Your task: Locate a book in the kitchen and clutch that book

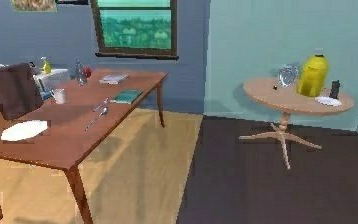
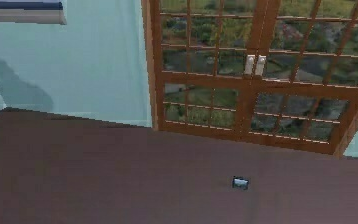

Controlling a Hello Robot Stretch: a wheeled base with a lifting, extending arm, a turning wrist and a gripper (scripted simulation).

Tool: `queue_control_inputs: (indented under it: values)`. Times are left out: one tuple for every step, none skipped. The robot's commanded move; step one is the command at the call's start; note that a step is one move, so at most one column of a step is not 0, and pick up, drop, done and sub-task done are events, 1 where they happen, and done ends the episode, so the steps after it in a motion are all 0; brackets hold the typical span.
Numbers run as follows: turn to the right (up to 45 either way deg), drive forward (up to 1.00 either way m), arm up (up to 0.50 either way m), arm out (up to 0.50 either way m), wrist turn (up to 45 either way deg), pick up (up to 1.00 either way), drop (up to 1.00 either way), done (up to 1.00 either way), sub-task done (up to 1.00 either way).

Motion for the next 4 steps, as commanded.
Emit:
queue_control_inputs:
  values:
    - [0.0,0.80,0.00,0.00,0.0,0.00,0.00,0.00,0.00]
    - [-45.0,0.00,0.00,0.00,0.0,0.00,0.00,0.00,0.00]
    - [-45.0,0.00,0.00,0.00,0.0,0.00,0.00,0.00,0.00]
    - [-24.0,0.00,0.00,0.00,0.0,0.00,0.00,0.00,0.00]
